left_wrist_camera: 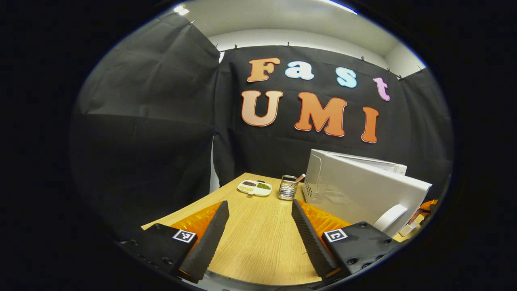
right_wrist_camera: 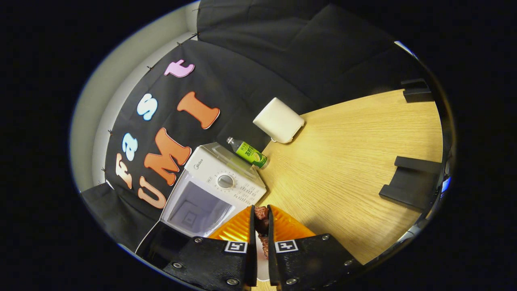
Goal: Open the microwave oven with the left hand, put the food in, and close the microwave oven.
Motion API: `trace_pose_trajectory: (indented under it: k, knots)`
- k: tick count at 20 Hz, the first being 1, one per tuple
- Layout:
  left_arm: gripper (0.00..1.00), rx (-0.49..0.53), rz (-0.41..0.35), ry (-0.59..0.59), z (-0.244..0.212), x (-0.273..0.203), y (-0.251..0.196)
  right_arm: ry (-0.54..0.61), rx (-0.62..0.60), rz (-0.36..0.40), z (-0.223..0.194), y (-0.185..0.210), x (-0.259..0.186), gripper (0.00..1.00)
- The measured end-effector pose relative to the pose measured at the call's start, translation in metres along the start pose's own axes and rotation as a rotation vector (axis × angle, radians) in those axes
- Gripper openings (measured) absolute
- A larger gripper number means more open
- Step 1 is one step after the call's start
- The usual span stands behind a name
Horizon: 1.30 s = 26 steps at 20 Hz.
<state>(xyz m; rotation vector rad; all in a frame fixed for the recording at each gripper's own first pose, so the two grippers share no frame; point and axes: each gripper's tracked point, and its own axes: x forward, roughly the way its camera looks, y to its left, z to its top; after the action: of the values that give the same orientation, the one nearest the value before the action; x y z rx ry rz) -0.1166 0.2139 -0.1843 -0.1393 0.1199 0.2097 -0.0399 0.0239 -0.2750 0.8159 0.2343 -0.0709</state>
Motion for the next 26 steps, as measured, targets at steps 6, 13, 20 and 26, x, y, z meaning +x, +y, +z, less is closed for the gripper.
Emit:
trace_pose_trajectory:
  k: [6, 13, 20, 26]
  knots:
    - [0.99, -0.008, -0.018, -0.001, -0.001, 0.000, 0.002, -0.115, -0.118, -0.004, 0.038, 0.050, -0.012, 0.10]
    - [0.97, -0.005, -0.039, 0.012, -0.006, 0.000, 0.002, -0.109, -0.103, 0.120, 0.026, 0.137, 0.000, 0.10]
    - [0.97, 0.001, -0.027, -0.011, 0.005, -0.001, 0.012, -0.060, -0.065, 0.201, -0.004, 0.202, 0.031, 0.10]
    - [0.97, 0.015, 0.001, -0.016, 0.008, 0.005, 0.027, -0.070, -0.011, 0.207, -0.024, 0.229, 0.072, 0.10]
